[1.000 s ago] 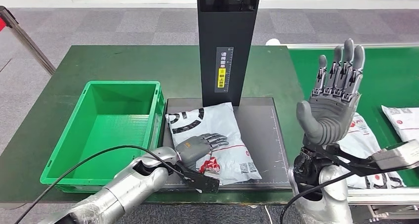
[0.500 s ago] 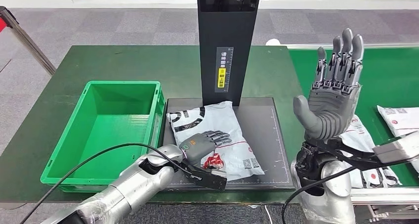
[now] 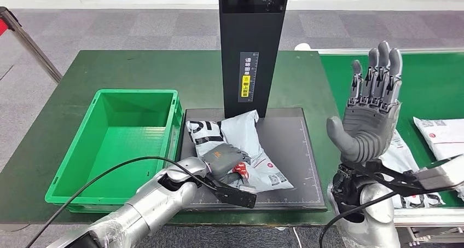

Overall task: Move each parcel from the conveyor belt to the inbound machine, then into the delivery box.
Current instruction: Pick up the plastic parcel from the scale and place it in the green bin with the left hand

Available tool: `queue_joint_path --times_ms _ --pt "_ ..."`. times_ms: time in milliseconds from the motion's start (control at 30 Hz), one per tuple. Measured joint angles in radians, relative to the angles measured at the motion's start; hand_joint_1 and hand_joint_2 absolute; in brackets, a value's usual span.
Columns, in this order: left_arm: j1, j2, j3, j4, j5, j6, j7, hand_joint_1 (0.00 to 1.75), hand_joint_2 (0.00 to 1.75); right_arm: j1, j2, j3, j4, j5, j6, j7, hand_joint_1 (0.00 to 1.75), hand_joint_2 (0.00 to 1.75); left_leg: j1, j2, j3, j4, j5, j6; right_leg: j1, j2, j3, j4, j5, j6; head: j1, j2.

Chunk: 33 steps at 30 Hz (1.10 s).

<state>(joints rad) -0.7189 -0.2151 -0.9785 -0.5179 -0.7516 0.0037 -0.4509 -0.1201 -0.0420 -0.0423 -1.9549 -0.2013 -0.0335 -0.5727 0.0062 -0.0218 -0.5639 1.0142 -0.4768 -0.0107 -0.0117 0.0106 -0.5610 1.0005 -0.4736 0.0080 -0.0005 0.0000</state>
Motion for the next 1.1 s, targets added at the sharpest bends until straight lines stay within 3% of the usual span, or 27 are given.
queue_joint_path --times_ms 500,800,1100 --pt "0.021 0.008 0.009 -0.04 -0.019 0.043 -0.009 1.75 1.75 0.097 -0.049 0.0 -0.02 -0.033 0.009 -0.053 0.0 1.75 0.0 0.0 0.0 0.0 0.0 0.0 0.0 0.0 -0.001 0.0 0.0 0.0 0.0 0.0" --pt "0.014 0.029 0.048 -0.239 -0.028 0.017 0.041 1.75 1.75 0.124 -0.058 0.0 -0.056 -0.051 -0.008 -0.057 0.0 1.75 0.0 0.001 -0.001 0.0 0.0 0.0 0.0 0.0 -0.002 0.0 0.0 0.0 0.0 0.0" --pt "0.014 0.044 0.053 -0.309 -0.028 0.011 0.045 1.75 1.75 0.133 -0.06 0.0 -0.067 -0.051 -0.008 -0.057 0.0 1.75 0.0 0.001 -0.001 0.0 0.0 0.0 0.0 0.001 -0.002 0.0 0.0 0.0 0.0 0.0"
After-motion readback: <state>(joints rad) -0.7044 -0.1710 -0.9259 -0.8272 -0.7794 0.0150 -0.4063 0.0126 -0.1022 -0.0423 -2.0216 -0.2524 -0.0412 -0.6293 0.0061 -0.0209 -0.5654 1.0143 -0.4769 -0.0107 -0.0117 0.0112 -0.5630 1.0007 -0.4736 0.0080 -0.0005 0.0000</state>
